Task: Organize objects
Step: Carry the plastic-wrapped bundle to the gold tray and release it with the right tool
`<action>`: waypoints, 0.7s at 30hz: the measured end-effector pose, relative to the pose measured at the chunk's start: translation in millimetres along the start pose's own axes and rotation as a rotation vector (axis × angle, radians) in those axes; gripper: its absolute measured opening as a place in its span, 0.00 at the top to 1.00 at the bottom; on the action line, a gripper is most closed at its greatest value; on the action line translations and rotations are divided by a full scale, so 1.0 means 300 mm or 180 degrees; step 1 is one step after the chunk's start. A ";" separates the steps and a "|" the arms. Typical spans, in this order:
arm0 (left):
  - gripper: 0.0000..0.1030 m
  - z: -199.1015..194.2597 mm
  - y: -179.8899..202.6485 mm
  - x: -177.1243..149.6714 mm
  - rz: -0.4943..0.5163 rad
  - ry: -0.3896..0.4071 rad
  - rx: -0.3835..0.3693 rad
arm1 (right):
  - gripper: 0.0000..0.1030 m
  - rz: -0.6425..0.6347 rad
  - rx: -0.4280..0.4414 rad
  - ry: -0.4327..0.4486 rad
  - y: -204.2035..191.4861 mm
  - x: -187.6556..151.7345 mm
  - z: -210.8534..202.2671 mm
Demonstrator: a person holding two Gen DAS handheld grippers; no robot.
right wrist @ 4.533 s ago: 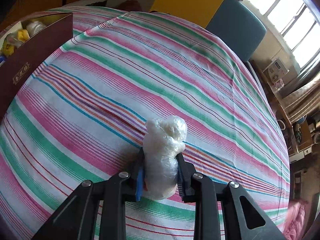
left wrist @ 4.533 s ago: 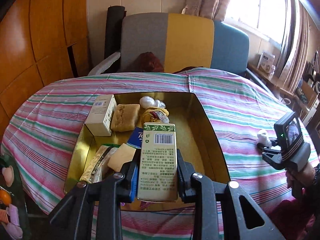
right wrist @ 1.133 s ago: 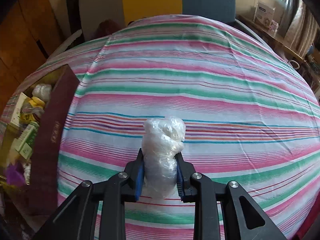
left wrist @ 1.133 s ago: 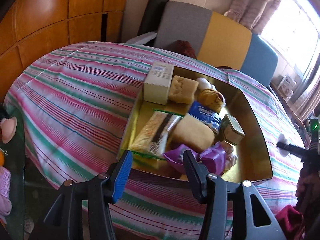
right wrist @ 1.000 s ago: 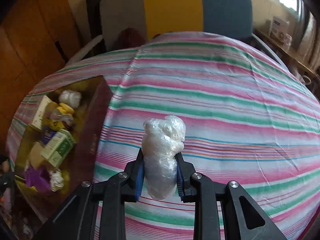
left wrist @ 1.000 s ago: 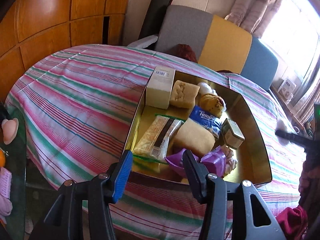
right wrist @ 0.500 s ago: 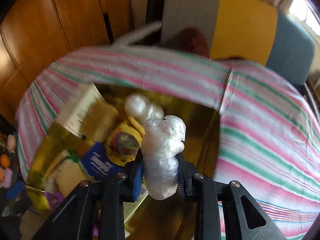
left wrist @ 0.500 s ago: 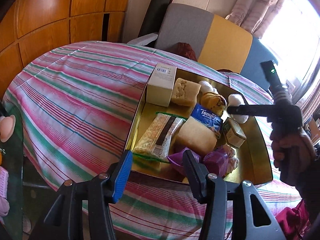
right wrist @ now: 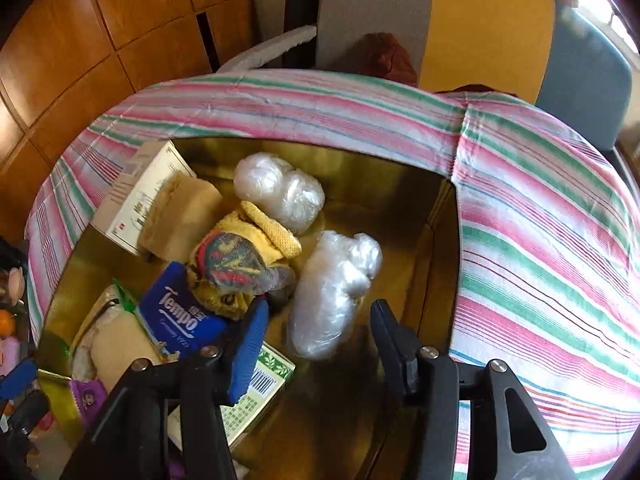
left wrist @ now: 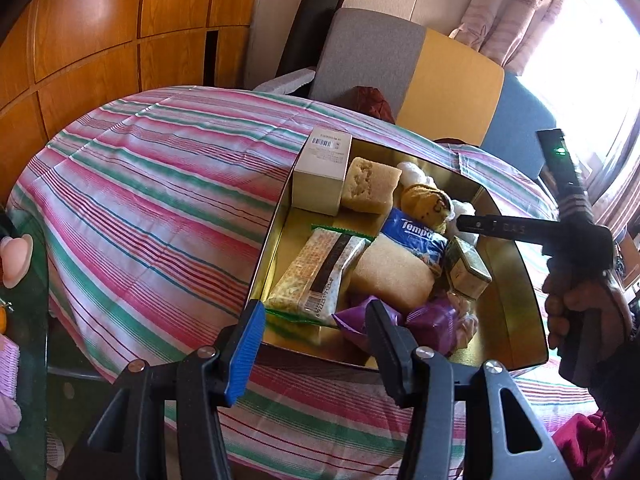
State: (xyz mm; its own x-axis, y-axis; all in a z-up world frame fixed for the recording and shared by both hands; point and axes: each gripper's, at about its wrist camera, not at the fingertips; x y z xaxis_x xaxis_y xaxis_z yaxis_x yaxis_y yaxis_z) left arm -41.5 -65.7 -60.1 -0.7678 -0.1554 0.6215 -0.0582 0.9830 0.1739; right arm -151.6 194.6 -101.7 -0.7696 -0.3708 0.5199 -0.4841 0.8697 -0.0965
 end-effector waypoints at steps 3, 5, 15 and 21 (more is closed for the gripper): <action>0.49 -0.008 0.008 0.002 0.0007 0.0021 0.0008 | 0.46 -0.0005 0.0013 0.0130 -0.008 -0.020 -0.051; 0.49 -0.013 0.011 0.003 0.0007 0.0033 0.0009 | 0.46 -0.0020 0.0051 0.0207 -0.023 -0.037 -0.089; 0.49 -0.043 0.029 -0.002 0.0055 0.0067 -0.0003 | 0.48 -0.0501 0.0318 0.0286 -0.163 -0.204 -0.195; 0.49 -0.060 0.041 -0.005 0.0085 0.0097 0.0002 | 0.80 -0.0110 0.0052 -0.0047 -0.078 -0.179 -0.060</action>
Point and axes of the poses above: each gripper's, at about its wrist camera, not at the fingertips, and z roughly the way its jaws point, y to its right, x to its top, and after that the axes turned 2 degrees about x, right-handed
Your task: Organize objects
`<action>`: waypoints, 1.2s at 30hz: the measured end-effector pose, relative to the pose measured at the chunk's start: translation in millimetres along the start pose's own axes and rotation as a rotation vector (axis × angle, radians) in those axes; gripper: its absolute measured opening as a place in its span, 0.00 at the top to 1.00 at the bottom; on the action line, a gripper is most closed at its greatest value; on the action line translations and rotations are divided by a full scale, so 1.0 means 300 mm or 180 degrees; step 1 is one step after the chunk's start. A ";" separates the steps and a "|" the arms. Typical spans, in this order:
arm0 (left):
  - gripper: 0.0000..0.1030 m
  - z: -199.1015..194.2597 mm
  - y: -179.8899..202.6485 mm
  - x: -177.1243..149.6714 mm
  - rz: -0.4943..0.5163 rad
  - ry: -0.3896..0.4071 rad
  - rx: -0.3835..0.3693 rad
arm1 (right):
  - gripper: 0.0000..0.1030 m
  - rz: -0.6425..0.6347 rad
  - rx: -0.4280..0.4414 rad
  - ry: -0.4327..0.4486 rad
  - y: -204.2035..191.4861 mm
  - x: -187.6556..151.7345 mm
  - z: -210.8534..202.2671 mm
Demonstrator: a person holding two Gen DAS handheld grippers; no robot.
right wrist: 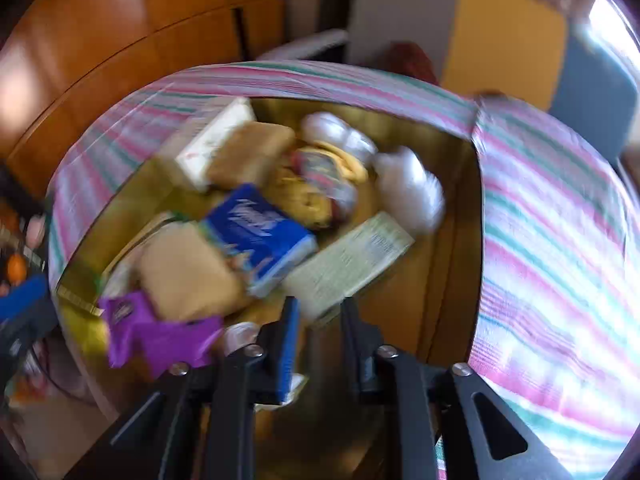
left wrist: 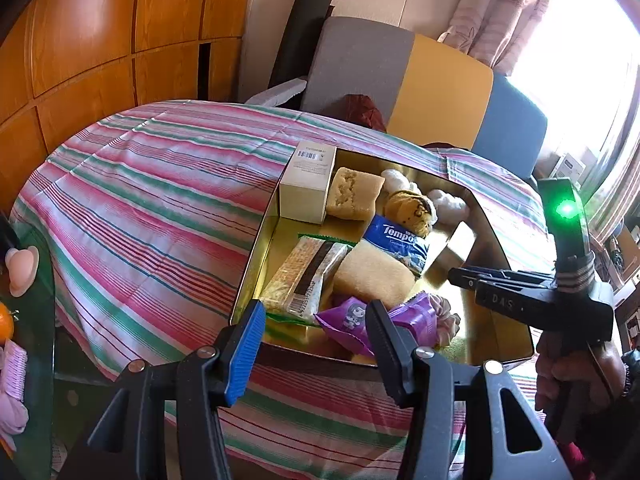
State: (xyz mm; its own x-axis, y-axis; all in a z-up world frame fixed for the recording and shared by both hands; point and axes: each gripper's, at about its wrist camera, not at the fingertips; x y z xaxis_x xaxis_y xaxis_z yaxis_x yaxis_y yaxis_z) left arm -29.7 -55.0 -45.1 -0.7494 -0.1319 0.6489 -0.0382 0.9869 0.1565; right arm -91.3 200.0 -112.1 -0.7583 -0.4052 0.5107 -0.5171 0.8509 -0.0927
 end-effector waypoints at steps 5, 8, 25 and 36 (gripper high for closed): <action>0.49 0.004 0.020 0.006 0.0029 0.0016 0.0165 | 0.78 -0.0017 0.0081 0.0033 0.010 -0.025 -0.017; 0.49 -0.011 0.035 0.013 0.0100 0.0108 0.0355 | 0.72 -0.0012 0.0047 0.0125 0.006 -0.039 -0.047; 0.35 -0.152 0.127 0.047 0.0168 0.0611 0.0763 | 0.51 0.0044 -0.0261 0.0831 -0.076 -0.163 -0.277; 0.35 -0.200 0.205 0.028 0.0283 0.0706 0.0631 | 0.50 0.0136 -0.0241 0.1022 -0.078 -0.213 -0.351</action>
Point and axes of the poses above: each gripper's, at about its wrist camera, not at the fingertips, and z roughly the way its jaws point, y to its right, x to its top, and after that the axes turned 2 degrees about x, right-handed
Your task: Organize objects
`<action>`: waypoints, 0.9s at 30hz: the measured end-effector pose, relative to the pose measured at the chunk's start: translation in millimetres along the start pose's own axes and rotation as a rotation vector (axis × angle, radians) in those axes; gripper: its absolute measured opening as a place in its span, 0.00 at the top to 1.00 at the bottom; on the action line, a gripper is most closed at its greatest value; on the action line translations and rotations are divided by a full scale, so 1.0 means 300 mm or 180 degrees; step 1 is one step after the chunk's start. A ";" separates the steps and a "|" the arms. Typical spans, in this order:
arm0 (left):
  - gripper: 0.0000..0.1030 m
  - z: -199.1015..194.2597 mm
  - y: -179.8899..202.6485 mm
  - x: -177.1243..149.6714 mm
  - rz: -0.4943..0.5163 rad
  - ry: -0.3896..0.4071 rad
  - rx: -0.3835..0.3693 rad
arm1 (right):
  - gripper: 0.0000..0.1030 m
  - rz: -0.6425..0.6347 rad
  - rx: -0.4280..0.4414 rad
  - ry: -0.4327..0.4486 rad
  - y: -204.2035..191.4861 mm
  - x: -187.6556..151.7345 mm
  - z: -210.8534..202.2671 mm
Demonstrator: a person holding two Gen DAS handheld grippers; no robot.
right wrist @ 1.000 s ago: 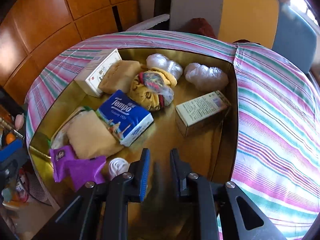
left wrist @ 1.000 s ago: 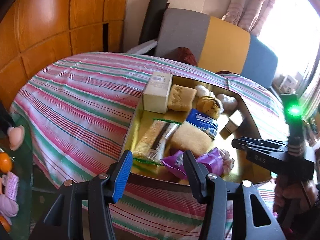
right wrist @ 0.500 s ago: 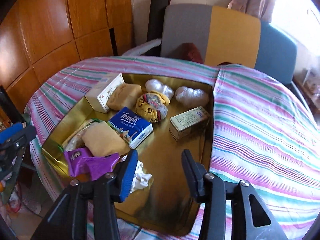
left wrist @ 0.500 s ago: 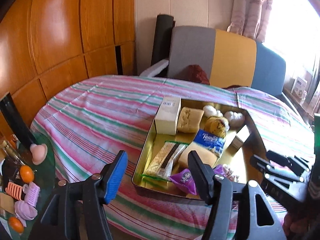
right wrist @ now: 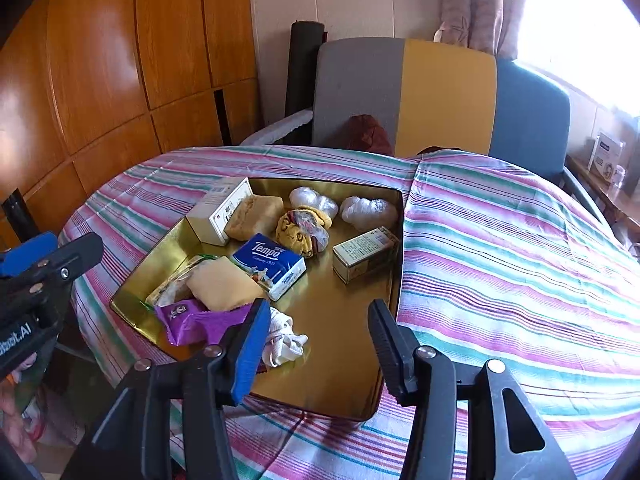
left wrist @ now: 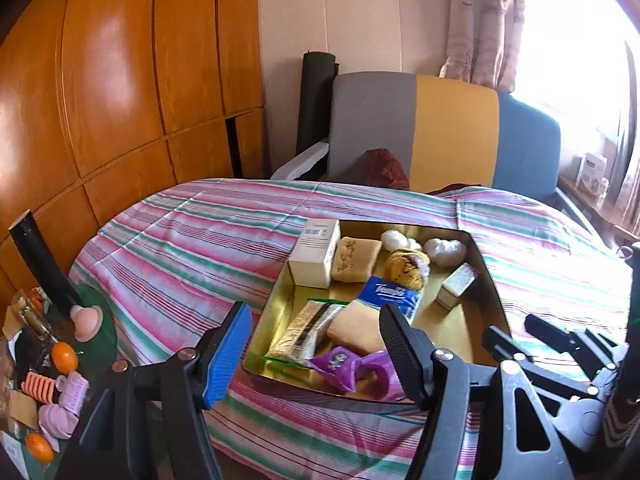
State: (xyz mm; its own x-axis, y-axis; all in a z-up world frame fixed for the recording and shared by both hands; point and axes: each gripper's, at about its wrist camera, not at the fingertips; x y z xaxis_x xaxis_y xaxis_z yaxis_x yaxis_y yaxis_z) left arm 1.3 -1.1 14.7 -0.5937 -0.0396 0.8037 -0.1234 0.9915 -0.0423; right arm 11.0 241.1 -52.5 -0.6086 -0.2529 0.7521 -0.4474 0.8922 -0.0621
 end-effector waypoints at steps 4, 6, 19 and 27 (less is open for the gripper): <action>0.35 -0.002 0.002 0.001 -0.0018 0.0001 -0.0055 | 0.50 0.0022 0.0014 -0.0023 0.005 -0.011 0.000; 0.35 -0.002 -0.002 0.003 -0.0043 -0.0001 -0.0055 | 0.50 0.0027 0.0020 -0.0027 0.007 -0.014 0.000; 0.51 0.046 -0.024 -0.010 -0.0051 -0.0203 -0.0034 | 0.50 -0.0024 0.0024 -0.0033 -0.016 -0.016 0.013; 0.51 0.059 -0.026 -0.015 0.0000 -0.0233 -0.0004 | 0.48 -0.0033 0.0031 -0.0056 -0.020 -0.017 0.022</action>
Point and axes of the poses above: each gripper's, at about its wrist camera, not at the fingertips, and z roughly the way its jaws point, y to its right, x to its top, and after that the axes turned 2 degrees about x, right-handed
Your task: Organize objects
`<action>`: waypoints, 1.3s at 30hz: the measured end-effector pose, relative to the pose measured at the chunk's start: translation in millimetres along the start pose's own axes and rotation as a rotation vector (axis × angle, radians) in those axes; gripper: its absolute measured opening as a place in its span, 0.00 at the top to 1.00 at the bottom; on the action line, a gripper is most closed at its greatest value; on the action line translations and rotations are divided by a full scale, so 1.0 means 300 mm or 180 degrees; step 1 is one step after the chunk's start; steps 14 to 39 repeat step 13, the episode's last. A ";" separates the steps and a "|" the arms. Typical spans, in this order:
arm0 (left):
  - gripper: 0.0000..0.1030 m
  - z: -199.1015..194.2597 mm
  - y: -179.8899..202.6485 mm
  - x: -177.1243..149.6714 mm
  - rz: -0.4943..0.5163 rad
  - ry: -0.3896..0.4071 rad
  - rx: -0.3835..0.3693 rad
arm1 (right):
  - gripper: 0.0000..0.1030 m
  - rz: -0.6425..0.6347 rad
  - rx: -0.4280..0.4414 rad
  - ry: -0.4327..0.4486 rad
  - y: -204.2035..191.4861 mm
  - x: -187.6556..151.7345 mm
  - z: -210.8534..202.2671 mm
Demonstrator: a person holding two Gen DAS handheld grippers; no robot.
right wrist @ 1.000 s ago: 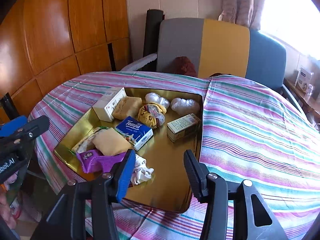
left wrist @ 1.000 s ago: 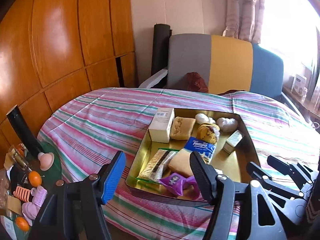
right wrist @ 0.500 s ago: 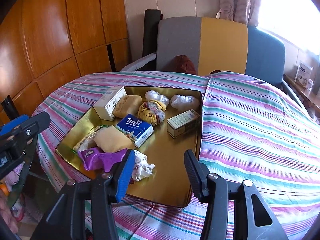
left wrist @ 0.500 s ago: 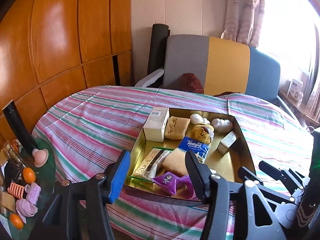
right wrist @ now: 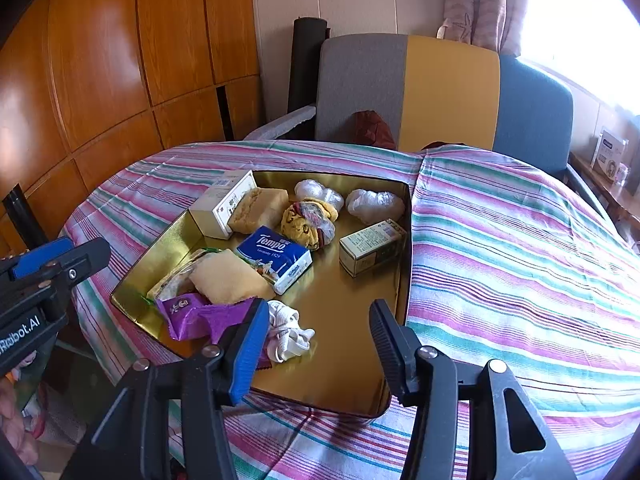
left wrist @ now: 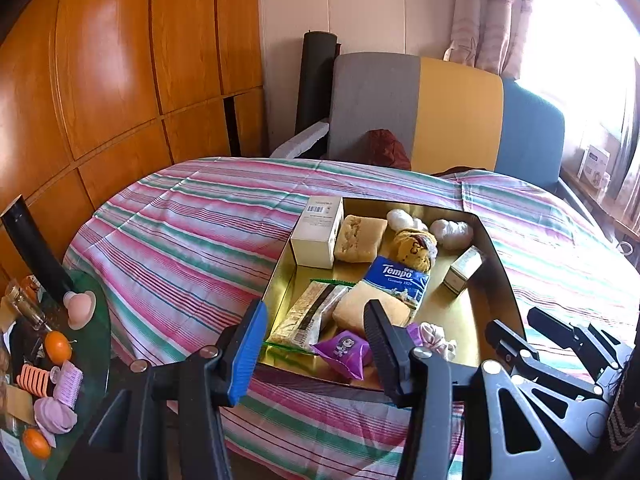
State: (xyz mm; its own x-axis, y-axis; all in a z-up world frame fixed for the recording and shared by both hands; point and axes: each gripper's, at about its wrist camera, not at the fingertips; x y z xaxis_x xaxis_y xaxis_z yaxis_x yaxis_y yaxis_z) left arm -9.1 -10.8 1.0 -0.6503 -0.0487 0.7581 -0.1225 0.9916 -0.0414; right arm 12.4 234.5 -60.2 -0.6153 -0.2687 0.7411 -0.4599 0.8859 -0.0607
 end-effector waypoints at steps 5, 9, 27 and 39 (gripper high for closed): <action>0.51 0.003 -0.003 0.000 0.0024 0.0034 0.0023 | 0.48 0.0000 0.0002 -0.0015 -0.003 -0.001 0.008; 0.53 -0.004 -0.015 0.007 -0.0008 0.0122 0.0027 | 0.48 0.0001 0.0003 -0.0035 -0.004 -0.004 0.018; 0.53 0.006 -0.015 0.013 0.0030 0.0087 0.0000 | 0.48 0.0006 -0.0001 -0.0049 -0.002 -0.002 0.028; 0.53 0.006 -0.015 0.013 0.0030 0.0087 0.0000 | 0.48 0.0006 -0.0001 -0.0049 -0.002 -0.002 0.028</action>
Point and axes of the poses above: each gripper's, at about its wrist camera, not at the fingertips, and z roughly the way its jaws point, y to its right, x to its top, and after that the axes turned 2 degrees about x, right-handed
